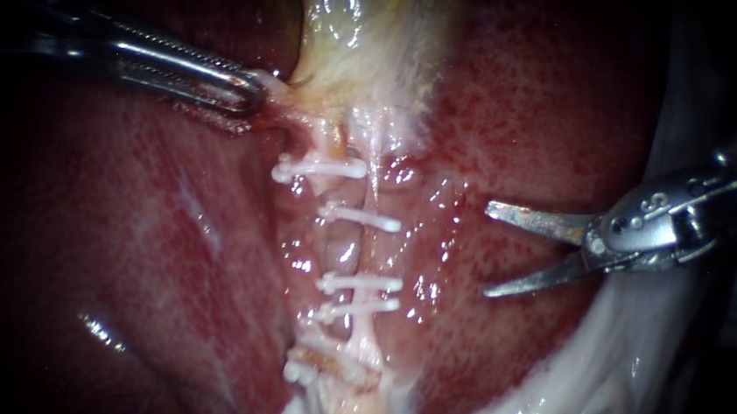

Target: Go to the cutting position right tube

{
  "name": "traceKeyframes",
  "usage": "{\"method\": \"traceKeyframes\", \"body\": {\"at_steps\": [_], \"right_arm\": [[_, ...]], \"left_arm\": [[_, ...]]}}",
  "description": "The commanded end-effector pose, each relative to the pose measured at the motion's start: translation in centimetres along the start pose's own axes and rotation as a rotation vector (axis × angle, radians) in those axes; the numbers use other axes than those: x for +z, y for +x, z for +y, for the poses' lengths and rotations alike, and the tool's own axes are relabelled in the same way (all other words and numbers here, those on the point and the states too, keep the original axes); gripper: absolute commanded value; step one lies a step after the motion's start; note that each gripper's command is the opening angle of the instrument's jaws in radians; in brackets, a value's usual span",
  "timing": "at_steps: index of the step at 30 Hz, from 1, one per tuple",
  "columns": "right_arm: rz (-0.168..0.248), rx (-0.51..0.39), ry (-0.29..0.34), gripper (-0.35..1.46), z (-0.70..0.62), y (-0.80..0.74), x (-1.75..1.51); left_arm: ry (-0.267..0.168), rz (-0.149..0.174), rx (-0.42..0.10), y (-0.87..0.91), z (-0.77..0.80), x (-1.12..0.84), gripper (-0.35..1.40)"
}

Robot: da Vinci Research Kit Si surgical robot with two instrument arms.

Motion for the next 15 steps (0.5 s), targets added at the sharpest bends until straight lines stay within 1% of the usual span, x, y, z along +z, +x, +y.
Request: {"method": "traceKeyframes", "body": {"at_steps": [1, 3, 7, 9, 12, 15], "right_arm": [[0.000, 0.001, 0.001, 1.44, 0.00, 0.00, 0.00], [0.001, 0.001, 0.004, 1.44, 0.00, 0.01, 0.00], [0.003, 0.001, 0.009, 1.44, 0.00, 0.01, 0.00], [0.003, 0.001, 0.012, 1.44, 0.00, 0.01, 0.01], [0.006, 0.002, 0.023, 1.44, 0.00, 0.03, 0.02], [0.017, 0.003, 0.049, 1.44, 0.00, 0.06, 0.06]], "left_arm": [[-0.004, 0.000, 0.000, 0.02, 0.03, -0.05, -0.35], [-0.014, -0.002, -0.001, 0.06, 0.08, -0.16, -0.35], [0.009, 0.006, -0.012, 0.24, 0.20, -0.51, -0.35], [0.017, 0.015, -0.022, 0.31, 0.22, -0.61, -0.35], [0.021, 0.019, -0.019, 0.34, 0.22, -0.69, -0.35], [0.024, 0.020, -0.018, 0.32, 0.22, -0.69, -0.35]]}}
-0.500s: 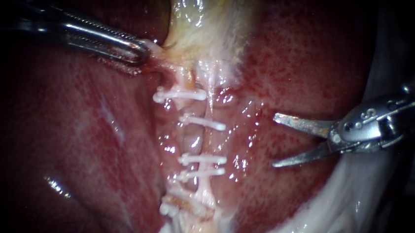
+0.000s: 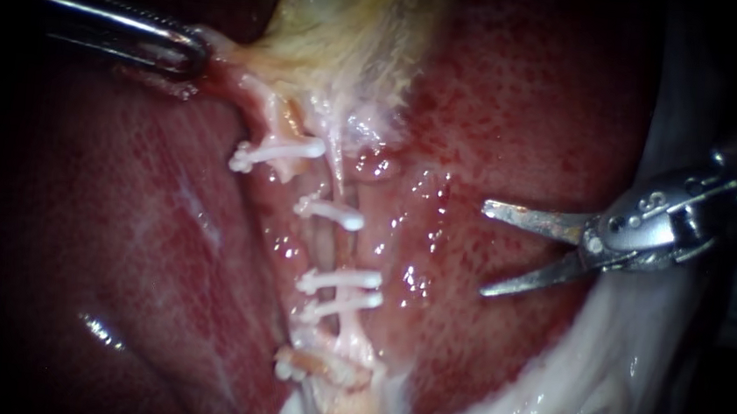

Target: Go to the cutting position right tube

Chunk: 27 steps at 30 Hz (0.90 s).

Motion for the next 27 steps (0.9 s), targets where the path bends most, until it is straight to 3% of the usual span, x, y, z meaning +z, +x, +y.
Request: {"method": "traceKeyframes", "body": {"at_steps": [1, 6, 10, 22, 27], "right_arm": [[0.004, -0.001, 0.012, 1.44, 0.00, 0.01, 0.03], [0.025, 0.051, 0.082, 1.42, 0.02, 0.07, 0.26], [0.035, 0.119, 0.137, 1.42, 0.02, 0.02, 0.49], [0.016, 0.256, 0.245, 1.42, 0.15, -0.43, 1.21], [0.020, 0.278, 0.290, 1.42, 0.19, -0.53, 1.37]], "left_arm": [[0.002, 0.000, 0.000, -0.01, 0.00, 0.01, -0.35], [0.002, 0.001, 0.000, -0.01, 0.00, 0.02, -0.35], [0.002, 0.000, 0.000, -0.01, 0.00, 0.02, -0.35], [0.002, 0.000, 0.000, -0.01, 0.00, 0.02, -0.35], [0.002, 0.000, 0.000, -0.01, 0.00, 0.02, -0.35]]}}
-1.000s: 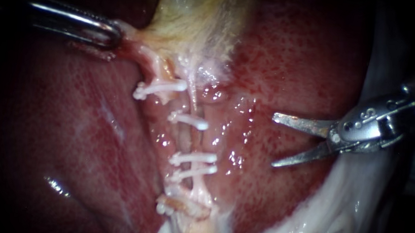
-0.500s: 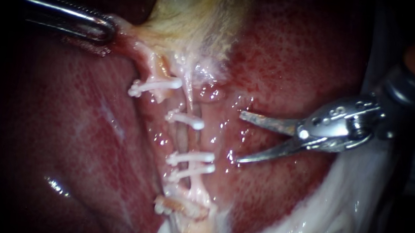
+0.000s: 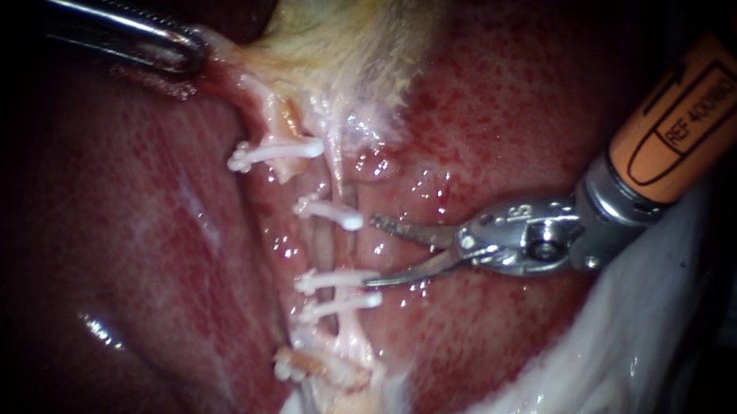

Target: Go to the cutting position right tube

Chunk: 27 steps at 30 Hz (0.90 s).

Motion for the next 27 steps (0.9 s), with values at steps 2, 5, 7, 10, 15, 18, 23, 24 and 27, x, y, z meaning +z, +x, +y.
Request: {"method": "traceKeyframes", "body": {"at_steps": [2, 5, 7, 10, 15, 18, 23, 24, 27], "right_arm": [[0.016, 0.002, 0.021, 1.42, 0.02, 0.00, 0.04], [0.045, 0.016, 0.058, 1.42, 0.04, 0.04, 0.10], [0.059, 0.021, 0.081, 1.42, 0.05, 0.07, 0.14], [0.069, 0.026, 0.114, 1.40, 0.08, 0.11, 0.20], [0.088, 0.022, 0.163, 1.40, 0.09, 0.13, 0.28], [0.104, 0.026, 0.193, 1.39, 0.09, 0.13, 0.31], [0.148, 0.014, 0.266, 1.34, 0.10, 0.17, 0.37], [0.158, 0.016, 0.279, 1.34, 0.10, 0.19, 0.40], [0.182, 0.024, 0.311, 1.32, 0.11, 0.26, 0.48]], "left_arm": [[0.000, 0.000, 0.000, 0.00, 0.00, 0.00, -0.35], [0.000, 0.000, 0.000, 0.00, 0.00, 0.00, -0.35], [0.000, 0.000, 0.000, 0.00, 0.00, 0.00, -0.35], [0.000, 0.000, 0.000, 0.00, 0.00, 0.00, -0.35], [0.000, 0.000, 0.000, 0.00, 0.00, 0.00, -0.35], [0.000, 0.000, 0.000, 0.00, 0.00, 0.01, -0.35], [0.001, 0.000, 0.000, 0.00, 0.00, 0.01, -0.35], [0.001, 0.000, 0.000, 0.01, 0.00, 0.01, -0.35], [0.001, 0.000, 0.000, 0.00, 0.00, 0.01, -0.35]]}}
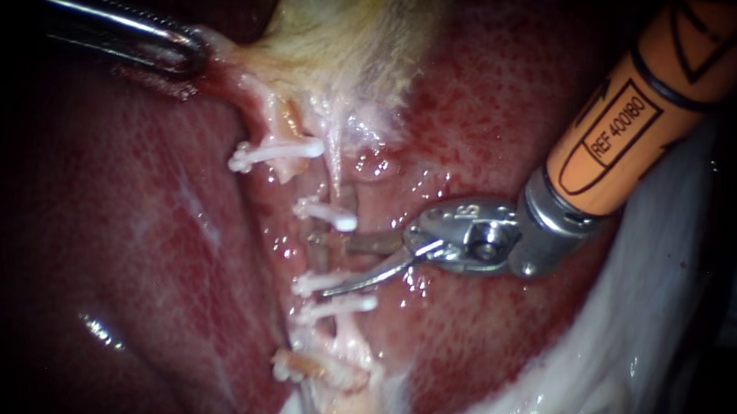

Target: Go to the cutting position right tube

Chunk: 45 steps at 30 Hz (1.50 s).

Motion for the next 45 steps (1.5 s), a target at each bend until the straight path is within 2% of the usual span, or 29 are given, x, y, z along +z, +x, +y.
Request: {"method": "traceKeyframes", "body": {"at_steps": [1, 11, 18, 25, 33, 45], "right_arm": [[0.007, 0.002, 0.010, 1.30, 0.02, 0.03, 0.04], [0.025, -0.005, 0.026, 1.30, 0.17, 0.12, 0.35], [0.039, 0.004, 0.035, 1.30, 0.20, 0.15, 0.47], [0.043, 0.004, 0.048, 1.30, 0.08, 0.22, 0.47], [0.064, 0.011, 0.066, 1.30, -0.11, 0.41, 0.44], [0.064, 0.011, 0.068, 1.30, -0.12, 0.42, 0.44]], "left_arm": [[0.000, 0.000, 0.000, 0.00, 0.00, 0.00, -0.35], [0.000, 0.000, 0.000, 0.00, -0.01, 0.00, -0.35], [0.000, 0.000, 0.000, 0.00, -0.01, 0.00, -0.35], [0.000, 0.000, 0.000, 0.00, -0.01, 0.00, -0.35], [0.000, 0.000, 0.000, 0.00, -0.01, 0.00, -0.35], [0.000, 0.000, 0.000, 0.00, -0.01, 0.01, -0.35]]}}
